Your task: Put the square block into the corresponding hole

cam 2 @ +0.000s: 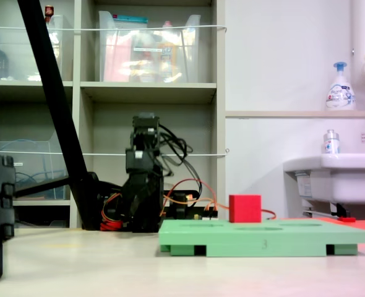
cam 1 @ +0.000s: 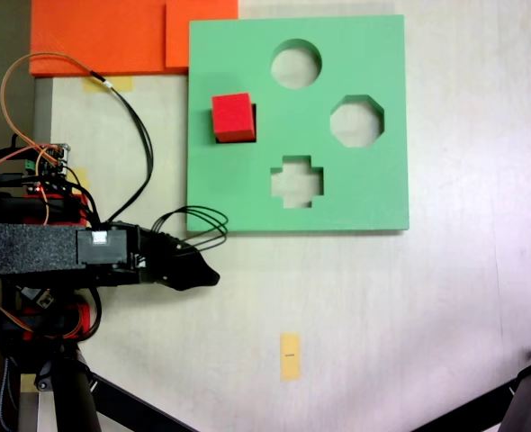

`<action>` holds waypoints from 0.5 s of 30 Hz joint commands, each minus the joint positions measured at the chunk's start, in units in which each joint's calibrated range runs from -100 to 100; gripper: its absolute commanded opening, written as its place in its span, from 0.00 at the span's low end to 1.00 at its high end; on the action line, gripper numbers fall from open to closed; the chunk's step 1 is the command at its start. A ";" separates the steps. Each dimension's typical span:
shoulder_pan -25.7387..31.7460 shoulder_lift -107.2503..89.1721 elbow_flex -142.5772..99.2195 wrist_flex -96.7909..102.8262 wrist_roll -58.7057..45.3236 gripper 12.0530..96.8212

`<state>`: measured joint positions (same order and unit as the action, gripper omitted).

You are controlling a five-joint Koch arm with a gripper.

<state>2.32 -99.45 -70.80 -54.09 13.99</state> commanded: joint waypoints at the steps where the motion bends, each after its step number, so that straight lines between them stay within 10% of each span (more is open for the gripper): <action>1: 0.10 -0.55 -2.58 12.92 -0.54 0.51; 15: 0.05 -0.55 -29.20 55.77 -6.84 0.48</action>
<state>2.37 -99.59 -96.86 2.20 8.72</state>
